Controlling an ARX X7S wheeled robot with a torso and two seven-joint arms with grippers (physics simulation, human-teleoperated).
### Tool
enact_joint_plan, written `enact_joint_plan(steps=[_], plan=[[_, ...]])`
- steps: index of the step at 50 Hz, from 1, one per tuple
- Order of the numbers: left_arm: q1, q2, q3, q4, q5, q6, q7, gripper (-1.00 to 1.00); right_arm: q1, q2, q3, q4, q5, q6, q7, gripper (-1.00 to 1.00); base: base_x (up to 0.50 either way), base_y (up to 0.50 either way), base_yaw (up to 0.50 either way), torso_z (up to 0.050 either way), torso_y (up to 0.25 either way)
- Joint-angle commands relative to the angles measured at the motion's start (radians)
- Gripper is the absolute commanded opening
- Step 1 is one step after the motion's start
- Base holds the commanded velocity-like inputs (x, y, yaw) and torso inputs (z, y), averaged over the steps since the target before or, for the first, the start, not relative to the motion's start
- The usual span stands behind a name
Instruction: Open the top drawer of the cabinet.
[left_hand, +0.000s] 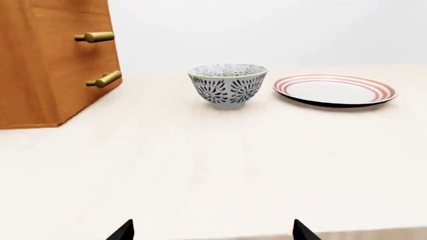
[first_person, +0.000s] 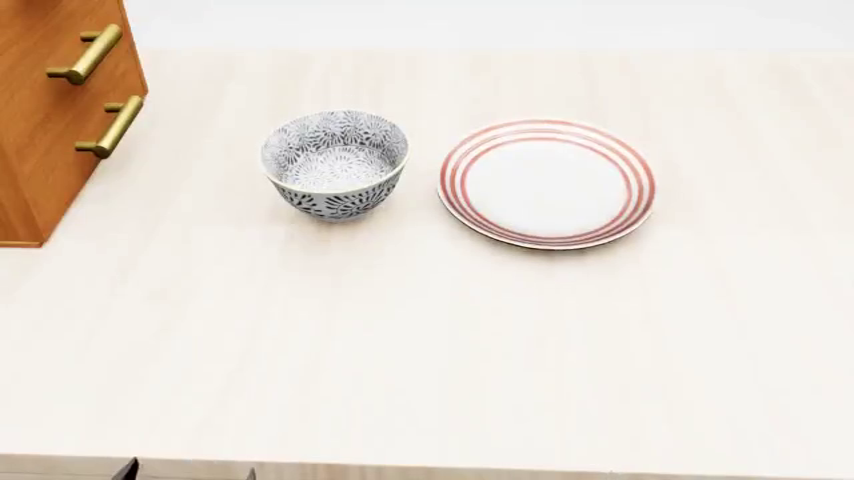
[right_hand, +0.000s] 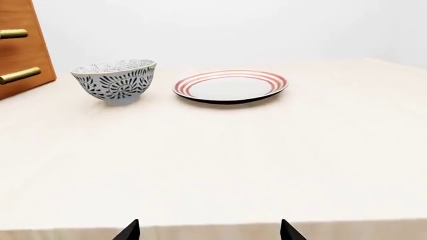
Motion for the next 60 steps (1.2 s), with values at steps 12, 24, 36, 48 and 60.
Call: enact_joint_plan(steps=[12,24,36,48,60], plan=[[-0.006,-0.014,-0.079,0.083,0.011,-0.1,0.025,1.0,-0.002,0.019,-0.001,-0.133,0.006,0.145,0.043,1.0,0.0,0.0,0.0,0.0,0.0],[-0.273,-0.032,-0.191,0.762,-0.145,-0.96,0.004,1.0,0.206,0.106,0.106,-0.843,0.201,0.964,0.165,1.0,0.0,0.0,0.0,0.0,0.0],[-0.732,-0.033,-0.295,0.937,-0.236,-1.426,-0.004,1.0,0.514,0.141,0.242,-1.056,0.348,1.391,0.206,1.0,0.0,0.0,0.0,0.0,0.0],[-0.647,-0.072,-0.232,0.893,-0.224,-1.319,-0.016,1.0,0.517,0.145,0.238,-1.025,0.346,1.365,0.214,1.0,0.0,0.0,0.0,0.0,0.0],[-0.636,-0.084,-0.213,0.86,-0.218,-1.271,-0.028,1.0,0.507,0.153,0.251,-1.032,0.37,1.334,0.194,1.0,0.18,0.0,0.0,0.0,0.0]])
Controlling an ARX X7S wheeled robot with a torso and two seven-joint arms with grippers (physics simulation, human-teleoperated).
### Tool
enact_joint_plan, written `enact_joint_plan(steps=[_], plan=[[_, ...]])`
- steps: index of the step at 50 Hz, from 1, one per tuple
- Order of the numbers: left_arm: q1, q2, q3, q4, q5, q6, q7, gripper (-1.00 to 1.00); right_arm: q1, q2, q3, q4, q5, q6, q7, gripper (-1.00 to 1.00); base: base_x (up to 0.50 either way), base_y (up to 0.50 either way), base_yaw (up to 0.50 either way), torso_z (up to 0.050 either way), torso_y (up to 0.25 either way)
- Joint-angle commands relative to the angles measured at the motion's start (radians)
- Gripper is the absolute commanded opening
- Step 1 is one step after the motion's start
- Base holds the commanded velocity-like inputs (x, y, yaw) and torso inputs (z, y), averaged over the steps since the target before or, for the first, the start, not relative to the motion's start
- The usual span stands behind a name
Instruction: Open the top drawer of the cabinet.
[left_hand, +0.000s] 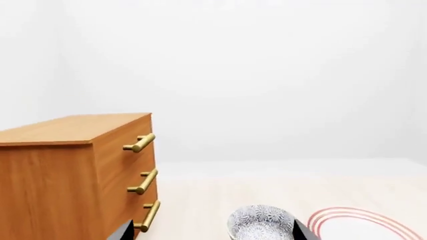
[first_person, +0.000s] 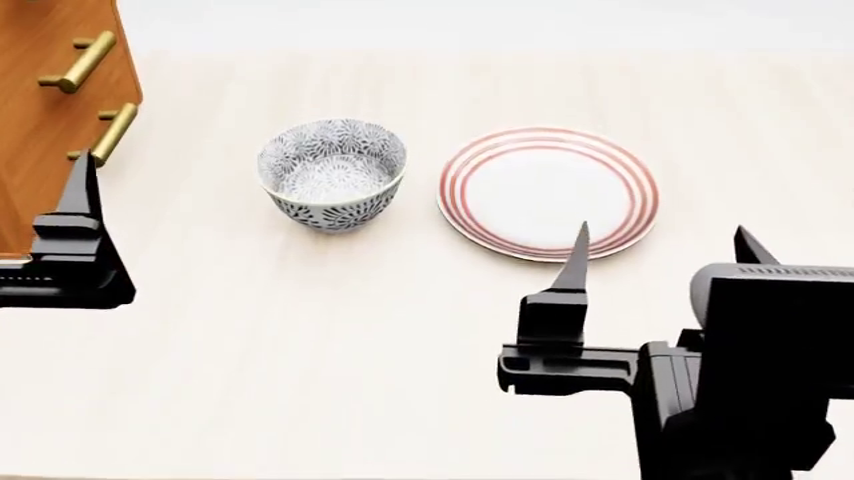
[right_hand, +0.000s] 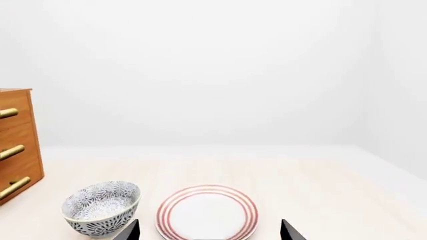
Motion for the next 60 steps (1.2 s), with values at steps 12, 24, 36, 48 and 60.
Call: enact_joint_plan(steps=[12,24,36,48,60], plan=[[0.004,-0.014,0.021,-0.029,0.006,0.036,0.012,1.0,0.004,-0.003,0.036,-0.009,0.015,-0.017,-0.024,1.0,0.5,0.0,0.0,0.0,0.0],[0.003,-0.024,0.026,-0.03,-0.002,0.043,0.011,1.0,-0.006,0.002,0.036,-0.004,0.022,-0.032,-0.02,1.0,0.5,0.0,0.0,0.0,0.0],[0.005,-0.026,0.024,-0.019,-0.012,0.036,0.005,1.0,-0.005,0.006,0.043,-0.01,0.035,-0.027,-0.012,1.0,0.5,0.0,0.0,0.0,0.001],[0.007,-0.029,0.027,-0.013,-0.023,0.033,0.001,1.0,-0.008,0.011,0.04,-0.004,0.042,-0.036,-0.006,1.0,0.5,0.0,0.0,0.0,0.002],[-0.006,-0.032,0.016,-0.022,-0.03,0.031,-0.006,1.0,-0.008,0.013,0.038,0.011,0.044,-0.036,0.008,1.0,0.42,0.0,0.0,0.0,0.0]])
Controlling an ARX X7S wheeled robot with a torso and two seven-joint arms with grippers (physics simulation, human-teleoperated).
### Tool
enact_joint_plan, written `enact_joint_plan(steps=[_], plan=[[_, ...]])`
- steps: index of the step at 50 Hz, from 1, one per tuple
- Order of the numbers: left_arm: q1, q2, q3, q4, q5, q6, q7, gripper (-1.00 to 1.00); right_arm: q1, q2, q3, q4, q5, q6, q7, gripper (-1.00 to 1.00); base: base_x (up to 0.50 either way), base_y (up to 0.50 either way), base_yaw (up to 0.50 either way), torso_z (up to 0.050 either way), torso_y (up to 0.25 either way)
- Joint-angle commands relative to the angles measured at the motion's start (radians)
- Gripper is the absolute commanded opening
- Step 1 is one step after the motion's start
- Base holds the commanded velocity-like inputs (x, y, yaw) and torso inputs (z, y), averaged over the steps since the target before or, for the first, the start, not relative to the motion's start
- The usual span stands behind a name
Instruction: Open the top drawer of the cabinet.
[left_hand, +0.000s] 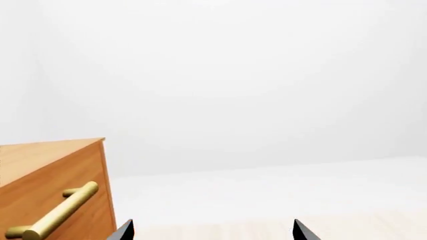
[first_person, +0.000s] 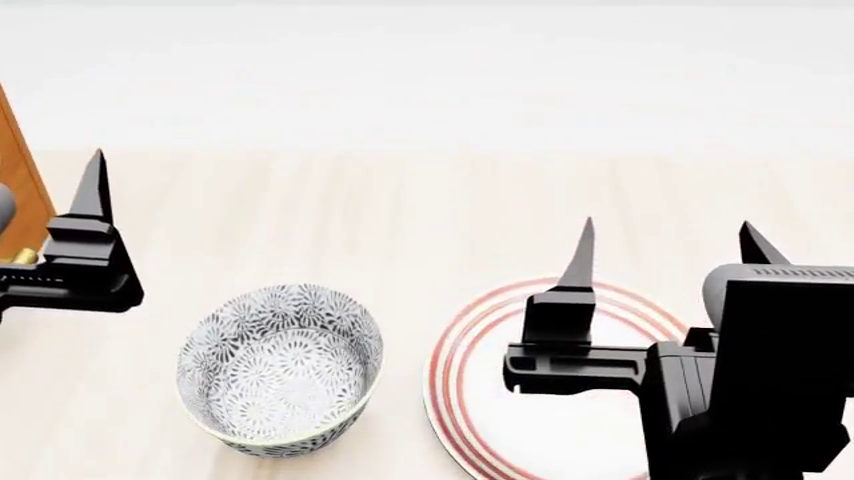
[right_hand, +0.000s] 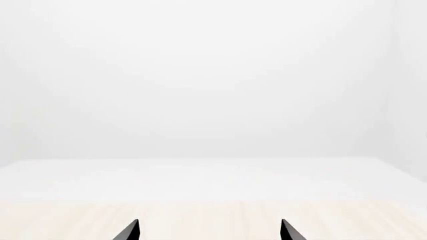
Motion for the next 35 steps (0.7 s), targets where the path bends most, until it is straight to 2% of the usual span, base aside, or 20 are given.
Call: enact_joint_plan(steps=[1,8,27,35], plan=[[-0.003,0.013,-0.024,0.0,0.004,-0.002,0.017,1.0,-0.001,-0.015,0.021,0.006,-0.01,-0.007,-0.007,1.0,0.0,0.0,0.0,0.0,0.0],[-0.003,0.009,-0.023,-0.003,0.001,0.001,0.015,1.0,-0.001,0.011,-0.015,-0.001,-0.027,-0.02,0.002,1.0,0.0,0.06,0.0,0.0,0.0],[-0.001,-0.002,-0.014,-0.003,-0.011,0.003,0.009,1.0,-0.002,0.011,-0.007,0.01,-0.01,-0.029,0.008,1.0,0.0,0.5,0.0,0.0,0.0],[0.011,-0.029,0.029,-0.013,0.001,0.035,0.007,1.0,-0.001,0.001,0.011,0.016,-0.001,-0.028,0.017,1.0,0.0,0.0,0.0,0.0,0.0]])
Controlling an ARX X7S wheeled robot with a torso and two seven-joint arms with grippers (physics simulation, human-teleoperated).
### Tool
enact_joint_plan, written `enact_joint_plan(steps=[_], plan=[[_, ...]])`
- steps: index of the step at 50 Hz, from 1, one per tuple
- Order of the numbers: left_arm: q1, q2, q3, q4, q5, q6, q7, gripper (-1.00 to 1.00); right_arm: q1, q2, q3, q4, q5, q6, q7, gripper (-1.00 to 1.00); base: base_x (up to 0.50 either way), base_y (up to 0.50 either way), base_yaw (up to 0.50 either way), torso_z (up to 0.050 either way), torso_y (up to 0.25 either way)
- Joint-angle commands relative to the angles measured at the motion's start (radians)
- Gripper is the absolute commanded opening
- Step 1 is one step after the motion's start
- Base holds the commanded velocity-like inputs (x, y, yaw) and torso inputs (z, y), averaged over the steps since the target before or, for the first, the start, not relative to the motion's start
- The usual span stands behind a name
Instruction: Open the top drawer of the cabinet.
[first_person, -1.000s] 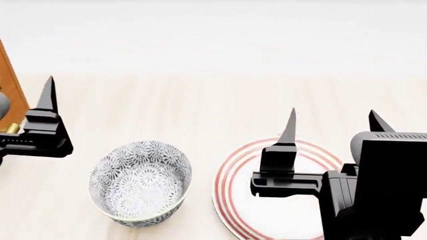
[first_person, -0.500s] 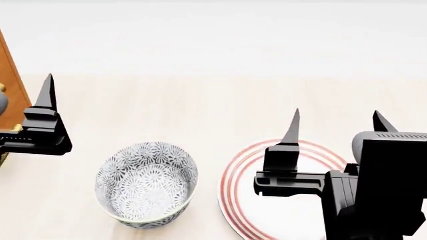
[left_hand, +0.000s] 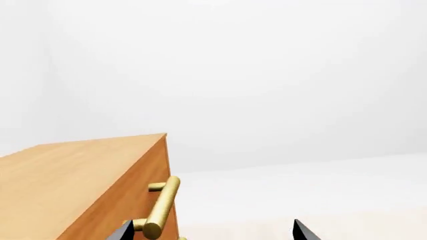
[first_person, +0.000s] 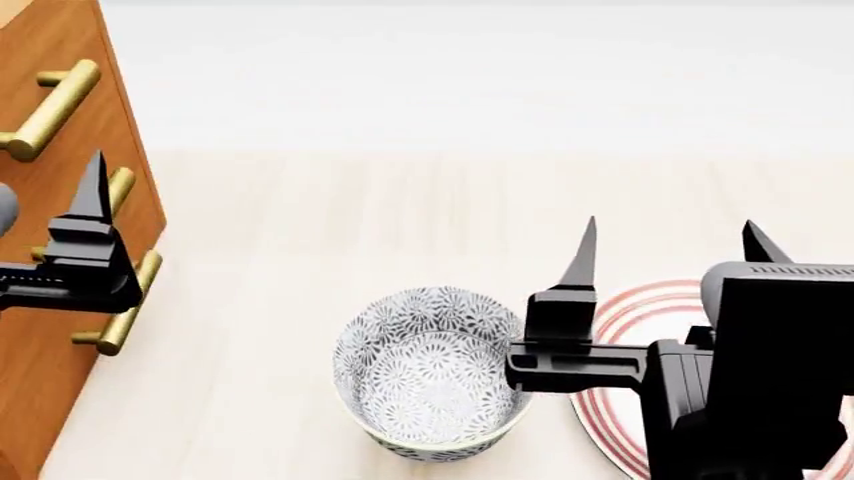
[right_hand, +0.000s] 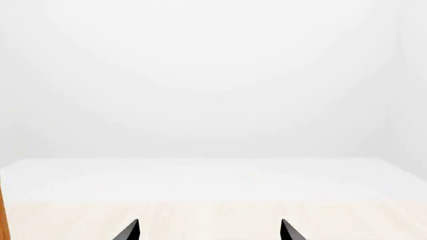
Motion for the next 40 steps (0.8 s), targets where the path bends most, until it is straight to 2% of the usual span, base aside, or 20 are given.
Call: enact_joint_plan(steps=[1,3,6,8,9,10,12,14,16,23,40], plan=[[0.014,-0.011,0.024,-0.002,0.017,0.026,0.021,1.0,-0.005,-0.018,0.028,0.005,-0.012,-0.016,-0.01,1.0,0.0,0.0,0.0,0.0,0.0],[0.018,-0.021,0.039,-0.006,0.022,0.037,0.021,1.0,-0.004,-0.019,0.032,0.004,-0.008,-0.014,-0.009,1.0,0.0,0.0,0.0,0.0,0.0],[0.036,-0.088,0.13,-0.014,0.072,0.127,0.018,1.0,-0.007,-0.017,0.03,0.002,-0.006,-0.018,-0.009,1.0,0.0,0.0,0.0,0.0,0.0],[0.055,-0.194,0.276,-0.016,0.168,0.268,0.02,1.0,-0.007,-0.016,0.028,0.004,-0.005,-0.018,-0.008,1.0,0.0,0.0,0.0,0.0,0.0],[0.061,-0.291,0.421,-0.03,0.298,0.4,-0.001,1.0,-0.008,-0.015,0.026,0.006,-0.006,-0.022,-0.009,1.0,0.0,0.0,0.0,0.0,0.0],[0.039,-0.368,0.569,-0.064,0.448,0.469,-0.052,1.0,-0.01,-0.014,0.022,0.008,-0.008,-0.025,-0.009,1.0,0.0,0.0,0.0,0.0,0.0],[0.021,-0.405,0.643,-0.083,0.558,0.487,-0.062,1.0,-0.012,-0.013,0.02,0.01,-0.008,-0.029,-0.009,1.0,0.0,0.0,0.0,0.0,0.0],[0.016,-0.422,0.661,-0.093,0.57,0.5,-0.053,1.0,-0.014,-0.012,0.017,0.01,-0.008,-0.032,-0.009,1.0,0.0,0.0,0.0,0.0,0.0],[0.001,-0.472,0.74,-0.108,0.648,0.545,-0.043,1.0,-0.017,-0.011,0.014,0.013,-0.008,-0.038,-0.009,1.0,0.0,0.0,0.0,0.0,0.0],[-0.011,-0.527,0.853,-0.166,0.725,0.619,-0.003,1.0,-0.022,-0.007,0.007,0.016,-0.007,-0.049,-0.009,1.0,0.0,0.0,0.0,0.0,0.0],[-0.022,-0.529,0.865,-0.218,0.727,0.637,0.006,1.0,-0.024,0.002,-0.003,0.028,-0.005,-0.065,-0.003,1.0,0.0,0.0,0.0,0.0,0.0]])
